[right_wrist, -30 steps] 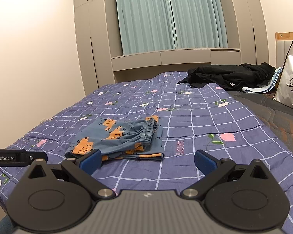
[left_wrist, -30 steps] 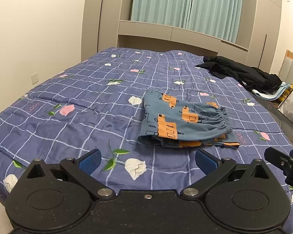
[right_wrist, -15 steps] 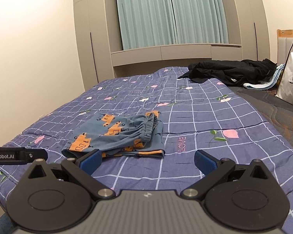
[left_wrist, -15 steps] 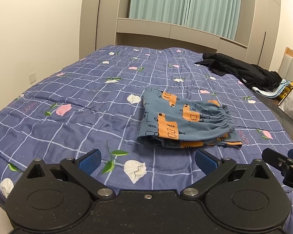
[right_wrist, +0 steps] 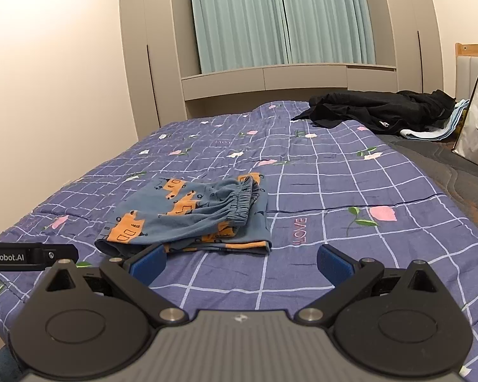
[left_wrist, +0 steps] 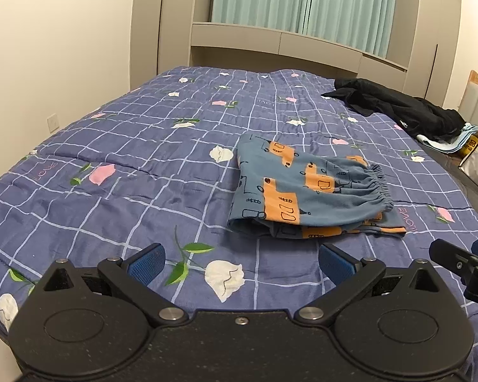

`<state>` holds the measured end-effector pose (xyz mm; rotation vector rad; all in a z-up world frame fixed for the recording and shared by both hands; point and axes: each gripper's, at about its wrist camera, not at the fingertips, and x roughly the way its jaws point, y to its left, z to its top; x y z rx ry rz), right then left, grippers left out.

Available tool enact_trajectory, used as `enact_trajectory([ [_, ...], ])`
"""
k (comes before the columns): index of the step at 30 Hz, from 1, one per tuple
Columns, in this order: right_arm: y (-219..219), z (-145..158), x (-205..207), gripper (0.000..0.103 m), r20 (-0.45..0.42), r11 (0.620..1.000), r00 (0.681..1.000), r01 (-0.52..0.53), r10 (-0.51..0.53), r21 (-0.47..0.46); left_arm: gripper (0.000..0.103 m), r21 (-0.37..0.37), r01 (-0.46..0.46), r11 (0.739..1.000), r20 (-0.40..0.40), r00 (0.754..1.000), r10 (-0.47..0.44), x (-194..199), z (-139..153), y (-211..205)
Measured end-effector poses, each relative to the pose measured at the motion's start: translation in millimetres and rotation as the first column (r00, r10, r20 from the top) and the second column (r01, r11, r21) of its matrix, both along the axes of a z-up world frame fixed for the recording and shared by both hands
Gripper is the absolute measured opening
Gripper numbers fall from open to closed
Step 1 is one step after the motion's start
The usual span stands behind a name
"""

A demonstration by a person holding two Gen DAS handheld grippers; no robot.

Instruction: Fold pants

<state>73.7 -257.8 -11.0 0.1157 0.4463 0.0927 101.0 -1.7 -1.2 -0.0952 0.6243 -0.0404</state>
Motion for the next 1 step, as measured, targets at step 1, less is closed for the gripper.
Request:
enact_trajectory([
  [1, -0.3, -0.2, 1.1, 0.103, -0.002, 1.0, 1.0, 0.0, 0.0, 0.001, 0.102, 0.001, -0.001, 1.0, -0.002, 1.0, 0.001, 0.9, -0.6, 0.1],
])
